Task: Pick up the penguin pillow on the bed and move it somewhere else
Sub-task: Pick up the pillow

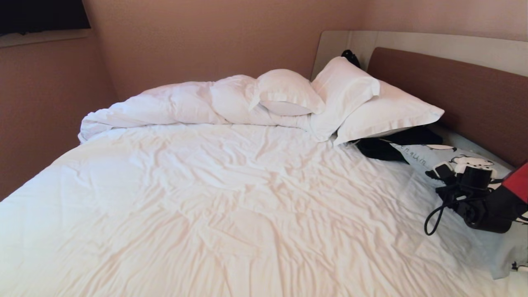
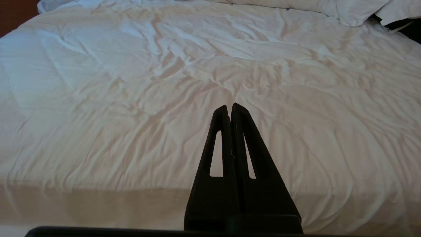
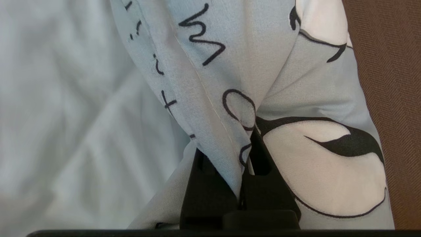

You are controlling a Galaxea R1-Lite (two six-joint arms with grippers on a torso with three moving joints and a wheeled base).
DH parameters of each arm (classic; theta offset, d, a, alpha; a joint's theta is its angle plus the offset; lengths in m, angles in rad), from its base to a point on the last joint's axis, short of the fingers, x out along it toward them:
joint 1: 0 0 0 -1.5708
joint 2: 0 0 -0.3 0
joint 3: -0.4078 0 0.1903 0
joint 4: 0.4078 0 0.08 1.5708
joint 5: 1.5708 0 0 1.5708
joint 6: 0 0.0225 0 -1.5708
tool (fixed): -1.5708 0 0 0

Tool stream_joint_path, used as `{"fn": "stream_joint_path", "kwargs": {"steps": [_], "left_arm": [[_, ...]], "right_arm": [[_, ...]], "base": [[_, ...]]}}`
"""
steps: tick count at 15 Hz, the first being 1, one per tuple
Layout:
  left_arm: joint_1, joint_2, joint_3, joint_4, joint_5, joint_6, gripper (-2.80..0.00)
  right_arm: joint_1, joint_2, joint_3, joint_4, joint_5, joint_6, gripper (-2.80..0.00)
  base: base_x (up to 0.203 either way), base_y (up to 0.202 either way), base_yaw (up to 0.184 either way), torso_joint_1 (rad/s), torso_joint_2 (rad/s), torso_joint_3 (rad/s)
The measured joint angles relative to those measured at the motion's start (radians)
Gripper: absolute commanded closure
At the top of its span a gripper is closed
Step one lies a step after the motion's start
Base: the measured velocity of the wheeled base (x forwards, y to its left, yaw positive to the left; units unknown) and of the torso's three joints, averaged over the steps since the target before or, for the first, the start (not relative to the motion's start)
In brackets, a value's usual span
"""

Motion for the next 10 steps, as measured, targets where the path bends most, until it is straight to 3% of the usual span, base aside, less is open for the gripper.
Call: {"fn": "stream_joint_path", "kwargs": {"steps": [10], "left_arm": [[0.0, 0.0, 0.0, 0.0, 0.0, 0.0, 0.0]], "right_arm": [[-0.016, -0.055, 0.101, -0.001, 0.092, -0.058, 0.0]], "base": [[0.0, 0.0, 0.0, 0.0, 0.0, 0.0]]}}
